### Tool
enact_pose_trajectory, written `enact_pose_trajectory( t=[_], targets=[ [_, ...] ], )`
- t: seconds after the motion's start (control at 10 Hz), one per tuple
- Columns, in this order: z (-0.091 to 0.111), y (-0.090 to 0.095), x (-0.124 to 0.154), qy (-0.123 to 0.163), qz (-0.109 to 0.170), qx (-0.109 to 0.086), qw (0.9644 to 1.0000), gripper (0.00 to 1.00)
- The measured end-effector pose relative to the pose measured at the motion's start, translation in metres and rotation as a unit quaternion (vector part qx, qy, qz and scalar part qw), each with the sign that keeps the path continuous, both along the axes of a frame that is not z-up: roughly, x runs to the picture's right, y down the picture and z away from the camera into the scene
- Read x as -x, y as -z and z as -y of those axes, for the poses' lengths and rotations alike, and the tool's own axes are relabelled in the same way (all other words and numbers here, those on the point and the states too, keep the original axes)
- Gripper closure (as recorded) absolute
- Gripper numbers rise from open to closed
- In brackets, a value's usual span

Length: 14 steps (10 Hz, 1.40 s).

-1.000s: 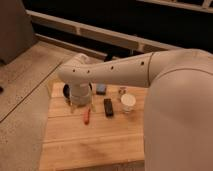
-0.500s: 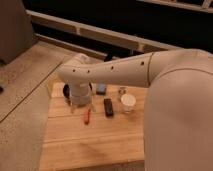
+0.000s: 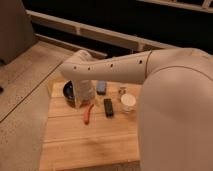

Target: Knock the bottle over

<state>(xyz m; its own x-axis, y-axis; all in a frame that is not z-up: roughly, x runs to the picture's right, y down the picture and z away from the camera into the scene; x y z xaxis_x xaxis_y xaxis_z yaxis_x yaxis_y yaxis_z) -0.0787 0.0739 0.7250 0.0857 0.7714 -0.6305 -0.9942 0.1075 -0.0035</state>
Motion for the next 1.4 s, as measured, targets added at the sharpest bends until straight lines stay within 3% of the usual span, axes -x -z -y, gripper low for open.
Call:
enact_pose_trajectory(
  t=[0.1,0.4,0.8,1.1,1.4],
  targets=[
    [0.013,-0.009,-0.011,0.007,-0.007,-0.012,0.9999,0.35],
    [0.027,-0.023,-0.029,0.003,-0.009,-0.028,0.9996,0.35],
    [0.038,-0.045,-0.067,-0.032,-0.008,-0.046,0.9984,0.35],
    [0.053,-0.053,-0.094,-0.062,0.008,-0.062,0.9961,0.35],
    [0.063,-0.057,-0.116,-0.082,0.023,-0.062,0.9945,0.35]
  ],
)
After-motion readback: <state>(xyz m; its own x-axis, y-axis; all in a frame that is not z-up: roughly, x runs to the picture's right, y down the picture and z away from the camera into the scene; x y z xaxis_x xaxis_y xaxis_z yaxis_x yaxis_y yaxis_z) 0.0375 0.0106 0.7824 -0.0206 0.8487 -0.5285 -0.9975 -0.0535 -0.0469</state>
